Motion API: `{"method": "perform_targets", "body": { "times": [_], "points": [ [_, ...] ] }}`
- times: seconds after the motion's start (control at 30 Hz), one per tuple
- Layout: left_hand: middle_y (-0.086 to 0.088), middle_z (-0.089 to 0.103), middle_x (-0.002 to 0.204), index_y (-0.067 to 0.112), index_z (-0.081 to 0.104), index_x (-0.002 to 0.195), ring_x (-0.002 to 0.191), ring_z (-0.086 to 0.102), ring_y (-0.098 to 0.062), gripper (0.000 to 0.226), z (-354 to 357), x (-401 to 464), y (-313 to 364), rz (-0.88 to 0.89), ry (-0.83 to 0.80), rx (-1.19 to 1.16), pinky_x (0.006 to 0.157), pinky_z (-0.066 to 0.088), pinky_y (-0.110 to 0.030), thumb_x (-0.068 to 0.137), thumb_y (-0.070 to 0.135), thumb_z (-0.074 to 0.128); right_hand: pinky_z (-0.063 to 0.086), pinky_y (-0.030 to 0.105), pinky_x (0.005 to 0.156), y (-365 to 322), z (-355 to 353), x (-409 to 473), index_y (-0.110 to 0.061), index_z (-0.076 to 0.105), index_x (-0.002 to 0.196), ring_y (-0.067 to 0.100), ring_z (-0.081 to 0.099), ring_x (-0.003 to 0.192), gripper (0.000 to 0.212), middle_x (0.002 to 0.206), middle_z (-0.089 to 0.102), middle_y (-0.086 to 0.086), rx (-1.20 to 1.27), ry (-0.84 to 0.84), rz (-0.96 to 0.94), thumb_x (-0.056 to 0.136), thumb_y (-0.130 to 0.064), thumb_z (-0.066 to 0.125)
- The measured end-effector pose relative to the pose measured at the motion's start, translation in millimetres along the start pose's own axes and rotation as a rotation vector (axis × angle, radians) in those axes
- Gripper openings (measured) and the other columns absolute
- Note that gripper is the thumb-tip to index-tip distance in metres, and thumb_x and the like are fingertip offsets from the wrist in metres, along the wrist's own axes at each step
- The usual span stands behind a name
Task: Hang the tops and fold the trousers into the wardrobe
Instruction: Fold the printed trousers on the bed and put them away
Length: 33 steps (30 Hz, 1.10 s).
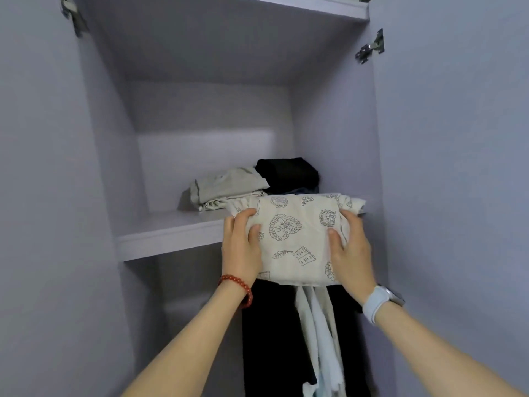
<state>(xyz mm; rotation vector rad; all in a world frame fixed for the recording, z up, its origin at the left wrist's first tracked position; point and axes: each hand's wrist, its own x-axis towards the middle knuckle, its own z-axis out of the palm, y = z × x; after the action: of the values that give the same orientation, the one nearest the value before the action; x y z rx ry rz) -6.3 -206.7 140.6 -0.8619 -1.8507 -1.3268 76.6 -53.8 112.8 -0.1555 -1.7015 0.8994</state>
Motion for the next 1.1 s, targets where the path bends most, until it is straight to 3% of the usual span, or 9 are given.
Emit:
{"method": "perform_targets", "body": {
  "times": [0.1,0.23,0.37,0.53,0.73,0.87,0.97,1.03,1.1],
  "points": [
    [-0.004,0.044,0.113,0.010,0.056,0.119,0.096,0.047,-0.016,0.026,-9.8,55.8,-37.3,-0.008,0.097,0.065,0.080,0.027,-0.010,0.093,0.008,0.051,0.029,0.011,0.089,-0.3,60.6,45.8,-0.010,0.041,0.131,0.007,0.044,0.110,0.038,0.127,0.047,-0.004,0.078,-0.056,-0.094,0.094,-0.009,0.049],
    [-0.010,0.043,0.122,0.012,0.053,0.122,0.097,0.044,-0.013,0.027,-28.3,118.5,-86.2,-0.032,0.167,0.178,0.084,0.027,-0.011,0.095,0.010,0.049,0.031,0.012,0.082,-7.4,142.3,99.9,-0.008,0.041,0.130,0.008,0.045,0.104,0.037,0.123,0.050,0.000,0.108,-0.129,-0.175,0.093,-0.007,0.048],
    [-0.013,0.042,0.128,0.011,0.053,0.123,0.111,0.049,-0.028,0.028,-48.4,169.6,-139.9,-0.134,0.203,0.326,0.091,0.032,-0.023,0.095,0.009,0.048,0.038,0.026,0.086,-12.6,225.8,138.9,-0.005,0.043,0.127,0.027,0.052,0.110,0.037,0.122,0.054,0.013,0.143,-0.224,-0.104,0.091,-0.006,0.048],
    [-0.021,0.047,0.127,0.007,0.058,0.118,0.111,0.050,-0.037,0.027,-79.5,216.8,-193.3,-0.279,0.192,0.571,0.095,0.037,-0.035,0.092,0.006,0.051,0.035,0.024,0.081,-18.0,300.5,158.4,-0.002,0.042,0.125,0.032,0.050,0.114,0.036,0.122,0.054,0.017,0.139,-0.440,0.043,0.091,-0.008,0.050],
    [-0.020,0.033,0.139,0.017,0.054,0.128,0.127,0.037,-0.035,0.039,-90.1,210.3,-242.2,-0.571,-0.211,0.911,0.108,0.032,-0.037,0.093,0.033,0.049,0.040,0.036,0.093,2.9,338.7,162.9,-0.003,0.043,0.124,0.037,0.048,0.118,0.038,0.129,0.048,0.022,-0.326,-0.750,-0.034,0.093,-0.024,0.048],
    [-0.004,0.024,0.153,0.028,0.048,0.134,0.140,0.021,-0.024,0.043,-82.5,191.4,-224.0,-0.279,-0.095,0.878,0.114,0.019,-0.040,0.096,0.044,0.039,0.032,0.047,0.106,10.9,317.1,161.4,-0.022,0.042,0.137,0.035,0.031,0.131,0.044,0.143,0.031,0.015,-0.346,-0.665,-0.298,0.097,-0.040,0.036],
    [0.010,0.014,0.156,0.039,0.027,0.144,0.144,0.011,-0.015,0.049,-65.8,171.4,-211.7,-0.277,-0.393,0.892,0.116,0.005,-0.044,0.097,0.051,0.019,0.018,0.045,0.114,19.8,307.1,149.2,-0.025,0.030,0.144,0.031,0.021,0.139,0.048,0.150,0.028,0.011,-0.322,-0.974,-0.492,0.100,-0.041,0.022],
    [0.015,0.011,0.156,0.041,0.016,0.146,0.144,0.009,-0.013,0.050,-65.1,168.3,-216.9,-0.339,-0.528,0.953,0.115,0.003,-0.044,0.097,0.052,0.011,0.009,0.041,0.117,24.3,311.7,144.0,-0.021,0.015,0.149,0.027,0.008,0.144,0.051,0.156,0.014,0.007,-0.338,-1.174,-0.443,0.101,-0.040,0.015],
    [0.014,0.010,0.156,0.040,0.012,0.147,0.144,0.010,-0.014,0.051,-71.4,174.7,-224.0,-0.377,-0.562,1.004,0.116,0.004,-0.044,0.097,0.053,0.010,0.003,0.039,0.118,19.7,321.8,144.1,-0.020,0.003,0.150,0.025,-0.001,0.145,0.054,0.158,0.004,0.008,-0.348,-1.234,-0.402,0.101,-0.041,0.012]
  ]
}}
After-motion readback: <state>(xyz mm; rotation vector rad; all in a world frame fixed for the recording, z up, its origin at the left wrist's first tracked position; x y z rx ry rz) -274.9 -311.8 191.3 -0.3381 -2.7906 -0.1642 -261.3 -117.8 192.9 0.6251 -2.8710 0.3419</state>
